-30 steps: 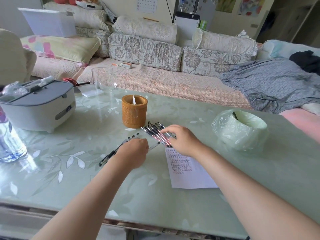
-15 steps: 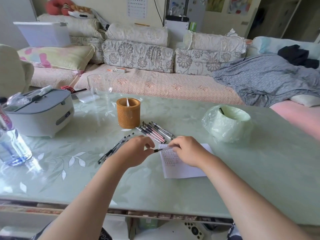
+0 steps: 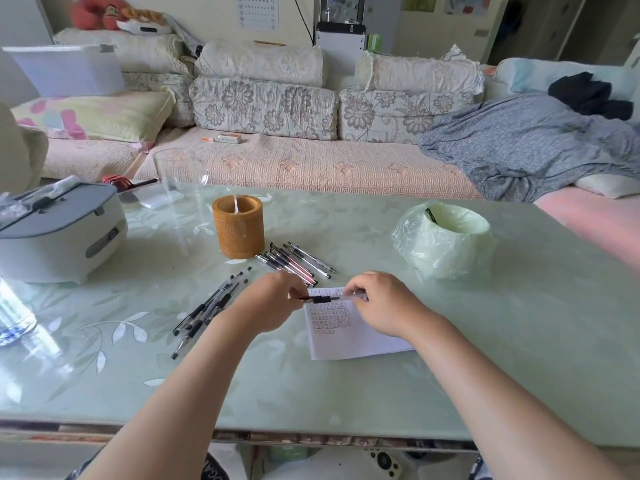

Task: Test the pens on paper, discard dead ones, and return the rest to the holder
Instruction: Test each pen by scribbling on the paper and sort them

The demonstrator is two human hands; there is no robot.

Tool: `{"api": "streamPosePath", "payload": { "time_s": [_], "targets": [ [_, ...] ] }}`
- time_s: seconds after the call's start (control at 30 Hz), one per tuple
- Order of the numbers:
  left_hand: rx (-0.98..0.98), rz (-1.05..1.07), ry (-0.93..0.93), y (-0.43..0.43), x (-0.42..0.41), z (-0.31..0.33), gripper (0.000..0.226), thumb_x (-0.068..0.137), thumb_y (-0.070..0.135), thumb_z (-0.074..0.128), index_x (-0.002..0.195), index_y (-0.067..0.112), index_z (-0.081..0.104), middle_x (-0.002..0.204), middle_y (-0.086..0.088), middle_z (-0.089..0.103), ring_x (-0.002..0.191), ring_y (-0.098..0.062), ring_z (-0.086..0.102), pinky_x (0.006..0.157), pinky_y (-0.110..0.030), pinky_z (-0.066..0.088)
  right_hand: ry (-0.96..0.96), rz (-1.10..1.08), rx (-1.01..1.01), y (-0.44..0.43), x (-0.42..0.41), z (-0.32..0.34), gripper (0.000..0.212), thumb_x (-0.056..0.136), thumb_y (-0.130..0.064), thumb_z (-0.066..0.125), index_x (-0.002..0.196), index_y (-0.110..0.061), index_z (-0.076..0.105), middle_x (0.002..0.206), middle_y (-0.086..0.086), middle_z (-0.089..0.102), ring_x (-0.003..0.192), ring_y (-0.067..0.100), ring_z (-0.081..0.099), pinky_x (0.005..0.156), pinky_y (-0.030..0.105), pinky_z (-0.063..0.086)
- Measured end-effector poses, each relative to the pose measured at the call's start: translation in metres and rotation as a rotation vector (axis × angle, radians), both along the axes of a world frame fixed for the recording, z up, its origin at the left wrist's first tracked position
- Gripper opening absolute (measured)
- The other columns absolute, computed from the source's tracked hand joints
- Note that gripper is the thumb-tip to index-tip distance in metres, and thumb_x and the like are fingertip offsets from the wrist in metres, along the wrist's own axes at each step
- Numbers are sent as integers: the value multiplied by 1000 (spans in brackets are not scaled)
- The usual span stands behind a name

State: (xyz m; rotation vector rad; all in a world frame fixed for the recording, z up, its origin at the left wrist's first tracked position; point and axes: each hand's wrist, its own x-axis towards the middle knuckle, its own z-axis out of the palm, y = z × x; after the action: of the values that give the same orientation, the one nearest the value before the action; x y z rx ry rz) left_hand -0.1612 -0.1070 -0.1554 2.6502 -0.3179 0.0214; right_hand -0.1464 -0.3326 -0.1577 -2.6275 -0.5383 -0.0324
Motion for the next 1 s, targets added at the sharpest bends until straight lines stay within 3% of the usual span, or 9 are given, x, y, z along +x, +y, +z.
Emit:
{"api": "streamPosePath", "payload": {
  "time_s": [0.13,0.23,0.33,0.4,0.47,0.57,0.7,0.87,1.0],
  "targets": [
    [-65,-56,-43,-15,6,-2,12,87,19,68,98,26,68,94,13,62,72,5,52,61,-9,37,52,67,-38,2,1,0,27,90,-19,51,109,-28,67,93,-6,60,81,12,51,67,23,39],
    [-126,-104,-57,-25,10,-5,13,85,17,71,90,29,67,87,15,58,69,8,51,60,-9,38,96,95,-69,5,3,-4,18,93,-27,49,80,-36,58,76,-10,56,75,19,54,63,32,42],
    [-142,-135,-73,-31,12,-6,16,84,19,71,85,34,65,86,16,58,72,2,55,66,-16,45,125,94,-26,5,6,-7,32,96,-37,50,65,-37,45,67,-8,53,64,14,51,58,31,38],
    [-141,-126,-76,-33,13,-7,12,85,22,69,84,34,64,87,16,60,76,1,57,69,-21,49,116,111,1,6,8,-7,27,96,-35,53,69,-34,51,72,-7,57,67,15,52,59,30,38],
    [-162,-96,-44,-33,14,-9,5,87,26,66,86,31,66,87,17,64,77,1,59,69,-20,49,91,114,10,4,10,-8,6,92,-29,62,86,-28,64,88,-5,64,82,15,57,70,29,44],
    [-147,-91,6,-32,16,-11,3,87,26,67,89,27,68,81,17,65,72,3,58,62,-9,43,80,95,46,0,11,-10,11,83,-26,72,93,-25,67,96,-5,66,90,15,61,81,32,50],
    [-163,-82,26,-32,16,-11,4,86,27,69,88,29,68,80,17,65,65,6,55,56,-6,38,105,97,46,2,11,-11,9,90,-35,62,93,-27,66,87,-7,66,81,12,59,73,27,48],
    [-167,-96,-6,-32,15,-11,4,87,26,68,88,30,67,80,17,66,63,3,53,56,-9,37,120,112,-22,5,12,-15,20,98,-36,47,86,-27,61,88,1,64,84,23,59,77,39,49],
    [-187,-91,-14,-33,14,-11,4,89,26,67,88,29,64,81,17,65,64,0,54,57,-10,39,-1,110,-98,6,9,-12,25,98,-38,43,77,-26,50,78,1,59,77,27,54,62,35,39]
  ]
}}
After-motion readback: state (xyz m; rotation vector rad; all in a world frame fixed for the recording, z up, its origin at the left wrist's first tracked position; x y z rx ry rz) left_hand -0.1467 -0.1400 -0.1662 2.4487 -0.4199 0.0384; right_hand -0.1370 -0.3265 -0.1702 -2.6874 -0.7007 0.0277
